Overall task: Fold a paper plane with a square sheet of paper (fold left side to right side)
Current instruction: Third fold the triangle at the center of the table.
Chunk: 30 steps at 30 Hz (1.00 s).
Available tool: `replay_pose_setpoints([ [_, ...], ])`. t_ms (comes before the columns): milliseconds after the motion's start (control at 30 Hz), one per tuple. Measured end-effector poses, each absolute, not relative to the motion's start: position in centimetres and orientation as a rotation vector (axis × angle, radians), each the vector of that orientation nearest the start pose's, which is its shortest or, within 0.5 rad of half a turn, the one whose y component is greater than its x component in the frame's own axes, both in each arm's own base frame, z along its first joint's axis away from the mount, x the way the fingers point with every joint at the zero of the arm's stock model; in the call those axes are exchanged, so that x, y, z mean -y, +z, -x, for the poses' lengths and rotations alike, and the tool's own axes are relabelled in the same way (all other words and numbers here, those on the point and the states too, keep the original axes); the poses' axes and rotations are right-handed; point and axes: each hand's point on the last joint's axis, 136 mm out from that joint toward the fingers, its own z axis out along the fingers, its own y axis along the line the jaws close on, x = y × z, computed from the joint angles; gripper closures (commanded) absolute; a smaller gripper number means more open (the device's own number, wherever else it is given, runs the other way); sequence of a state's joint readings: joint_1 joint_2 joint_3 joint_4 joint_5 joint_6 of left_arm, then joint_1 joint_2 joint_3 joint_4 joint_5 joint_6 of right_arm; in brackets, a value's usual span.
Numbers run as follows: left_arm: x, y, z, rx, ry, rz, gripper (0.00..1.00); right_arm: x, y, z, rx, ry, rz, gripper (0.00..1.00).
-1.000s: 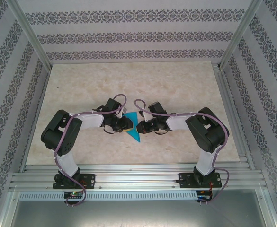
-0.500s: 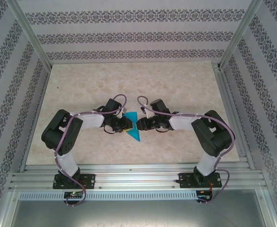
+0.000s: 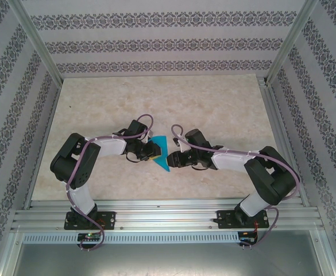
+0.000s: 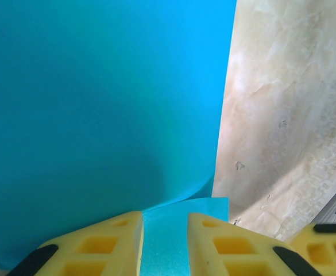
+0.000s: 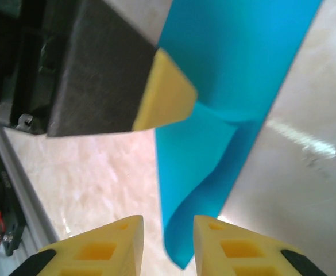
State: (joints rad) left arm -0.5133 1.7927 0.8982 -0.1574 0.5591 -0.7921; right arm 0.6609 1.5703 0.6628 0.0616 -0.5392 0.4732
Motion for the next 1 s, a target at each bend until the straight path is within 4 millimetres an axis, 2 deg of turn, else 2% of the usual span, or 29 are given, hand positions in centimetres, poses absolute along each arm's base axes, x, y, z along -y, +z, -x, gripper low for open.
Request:
replay_pose_setpoints([
  [200, 26.9, 2.6, -29.3, -2.861, -1.111, 0.182, 0.72, -30.3, 5.6, -22.7, -2.551, 1.143, 0.490, 0.65],
  [400, 26.9, 2.5, -29.2, -2.865, -1.109, 0.184, 0.72, -30.1, 4.0, -22.8, -2.609, 1.118, 0.445, 0.65],
  [567, 26.9, 2.5, -29.2, -2.865, -1.110, 0.185, 0.72, -30.0, 3.1, -22.7, -2.644, 1.104, 0.427, 0.72],
  [767, 27.0, 2.5, -29.3, -2.864, -1.110, 0.185, 0.72, -30.1, 3.2, -23.0, -2.645, 1.108, 0.408, 0.85],
  [1000, 27.0, 2.5, -29.3, -2.864, -1.110, 0.184, 0.72, -30.1, 2.6, -22.9, -2.667, 1.102, 0.400, 0.91],
])
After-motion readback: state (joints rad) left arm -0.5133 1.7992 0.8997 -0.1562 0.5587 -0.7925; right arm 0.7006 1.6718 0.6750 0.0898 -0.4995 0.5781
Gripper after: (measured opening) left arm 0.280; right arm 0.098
